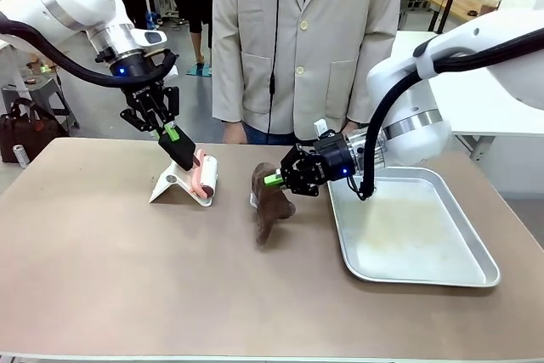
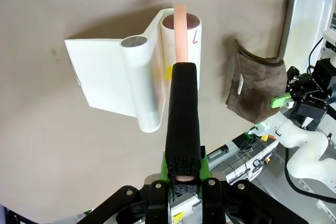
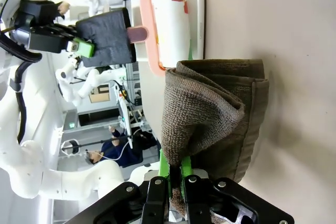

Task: Clean the surface of the table.
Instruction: Return the Lint Roller and towel to their original positions.

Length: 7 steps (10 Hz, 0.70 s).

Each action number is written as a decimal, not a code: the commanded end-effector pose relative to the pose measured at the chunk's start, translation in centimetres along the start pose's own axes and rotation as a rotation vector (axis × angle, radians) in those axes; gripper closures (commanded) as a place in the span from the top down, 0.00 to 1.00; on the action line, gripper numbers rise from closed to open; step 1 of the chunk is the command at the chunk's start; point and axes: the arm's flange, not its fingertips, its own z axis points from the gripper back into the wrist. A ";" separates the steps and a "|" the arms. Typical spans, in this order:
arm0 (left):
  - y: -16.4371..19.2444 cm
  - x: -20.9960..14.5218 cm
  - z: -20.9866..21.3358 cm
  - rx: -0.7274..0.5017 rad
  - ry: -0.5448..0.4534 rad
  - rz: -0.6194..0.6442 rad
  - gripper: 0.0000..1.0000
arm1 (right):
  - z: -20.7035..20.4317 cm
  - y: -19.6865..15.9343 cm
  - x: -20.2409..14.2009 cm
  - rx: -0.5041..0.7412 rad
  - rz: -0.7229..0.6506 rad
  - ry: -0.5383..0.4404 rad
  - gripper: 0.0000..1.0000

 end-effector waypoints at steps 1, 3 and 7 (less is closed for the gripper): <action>-0.1 0.7 0.4 0.062 0.022 0.013 0.22 | 0.1 0.0 0.3 0.029 -0.020 0.001 0.09; -0.4 1.0 0.5 0.072 0.037 -0.006 0.22 | 0.1 0.0 0.3 0.032 -0.022 0.000 0.09; -0.4 1.4 0.2 0.073 0.035 0.005 0.22 | 0.3 -0.1 0.3 0.033 -0.015 -0.011 0.09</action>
